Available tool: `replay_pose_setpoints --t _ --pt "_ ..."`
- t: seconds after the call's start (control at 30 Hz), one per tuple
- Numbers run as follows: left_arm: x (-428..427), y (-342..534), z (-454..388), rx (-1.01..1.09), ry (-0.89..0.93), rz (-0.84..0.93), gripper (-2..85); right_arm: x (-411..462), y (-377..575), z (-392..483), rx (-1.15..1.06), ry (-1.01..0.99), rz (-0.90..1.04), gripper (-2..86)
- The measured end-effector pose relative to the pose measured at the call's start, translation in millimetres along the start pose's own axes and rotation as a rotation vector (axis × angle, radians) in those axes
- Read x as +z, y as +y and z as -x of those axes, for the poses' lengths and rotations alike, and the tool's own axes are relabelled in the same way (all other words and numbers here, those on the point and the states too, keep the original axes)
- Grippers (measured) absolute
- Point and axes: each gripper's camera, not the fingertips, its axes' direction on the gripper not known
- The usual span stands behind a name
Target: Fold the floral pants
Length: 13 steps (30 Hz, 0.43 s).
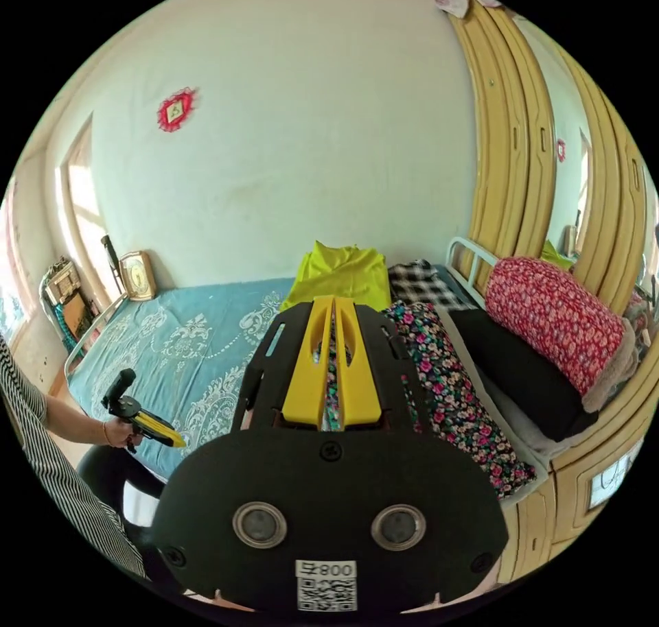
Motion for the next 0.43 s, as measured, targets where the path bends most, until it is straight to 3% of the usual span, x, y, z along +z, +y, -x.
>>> replay_pose_setpoints --t 0.2,0.43 --pt "15 -49 38 0.133 0.055 -0.028 0.4 99 -116 -19 -0.012 0.018 0.052 0.7" --pt "25 -53 56 0.111 0.083 0.071 0.6 236 -216 -115 0.210 0.047 0.231 5.8"
